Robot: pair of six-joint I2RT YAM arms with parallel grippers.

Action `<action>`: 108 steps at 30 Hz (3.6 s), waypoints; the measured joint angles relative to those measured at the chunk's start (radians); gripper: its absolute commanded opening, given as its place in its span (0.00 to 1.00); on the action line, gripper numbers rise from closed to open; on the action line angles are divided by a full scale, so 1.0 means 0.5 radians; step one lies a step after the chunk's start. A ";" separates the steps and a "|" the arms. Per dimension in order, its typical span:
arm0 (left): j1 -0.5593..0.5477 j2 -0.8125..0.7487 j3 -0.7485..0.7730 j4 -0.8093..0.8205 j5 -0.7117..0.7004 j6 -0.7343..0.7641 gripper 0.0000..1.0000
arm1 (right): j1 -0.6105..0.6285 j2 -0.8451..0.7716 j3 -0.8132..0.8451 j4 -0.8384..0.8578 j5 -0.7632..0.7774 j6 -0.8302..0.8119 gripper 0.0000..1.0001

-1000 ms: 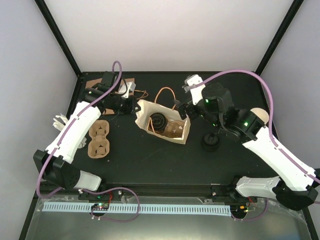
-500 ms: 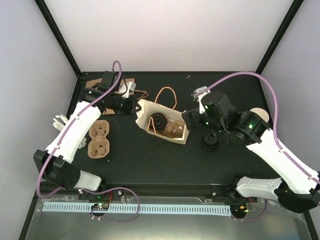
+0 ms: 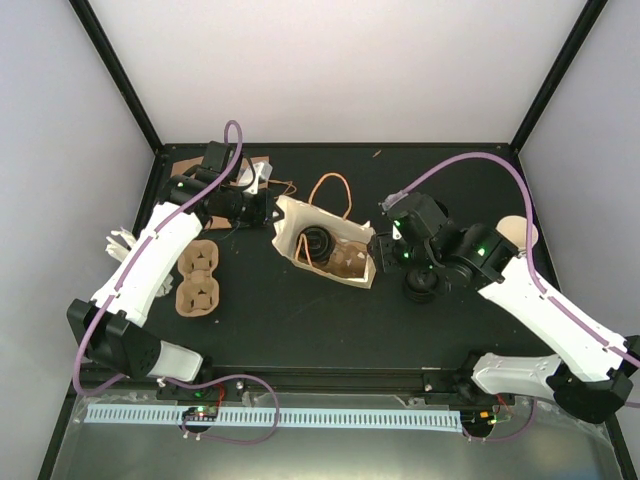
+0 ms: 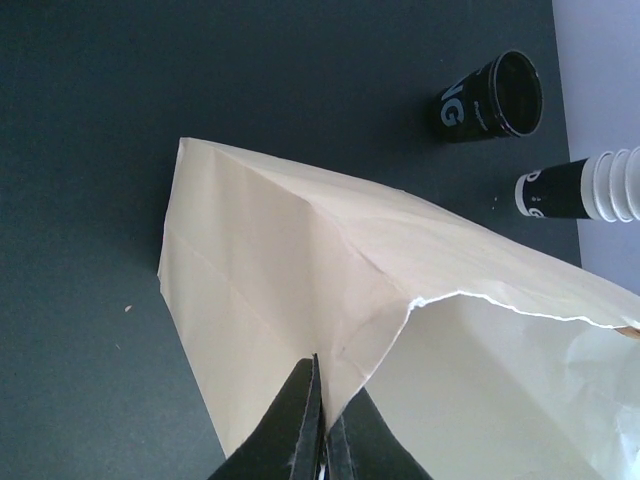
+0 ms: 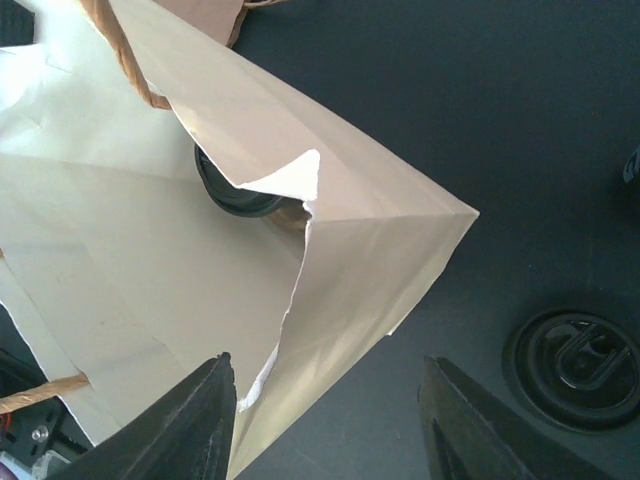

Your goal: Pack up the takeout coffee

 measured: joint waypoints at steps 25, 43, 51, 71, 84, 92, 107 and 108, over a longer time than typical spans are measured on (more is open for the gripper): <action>0.001 -0.098 -0.053 -0.011 0.005 -0.014 0.10 | -0.025 0.210 0.076 0.156 -0.115 0.038 0.01; 0.057 -0.302 -0.123 -0.009 0.022 -0.002 0.81 | -0.418 0.593 0.423 0.105 -0.367 -0.250 0.14; 0.067 -0.372 -0.124 0.065 0.023 0.002 0.90 | -0.490 0.670 0.470 0.094 -0.327 -0.326 0.44; 0.067 -1.550 -0.912 0.245 -0.568 0.092 0.99 | -0.497 -0.433 -0.287 0.504 0.271 -0.320 1.00; 0.067 -2.174 -1.836 0.560 -0.449 -0.285 0.99 | -0.497 -1.005 -1.247 0.742 0.268 0.003 1.00; 0.067 -1.986 -2.016 0.803 -0.114 -0.372 0.95 | -0.497 -0.912 -1.452 0.757 0.078 0.285 1.00; -0.193 -1.572 -2.480 1.565 0.108 -0.618 0.17 | -0.497 -0.617 -1.966 1.624 -0.797 0.423 0.01; -0.203 -1.534 -2.483 1.614 0.108 -0.624 0.11 | -0.497 -0.563 -1.975 1.701 -0.839 0.446 0.01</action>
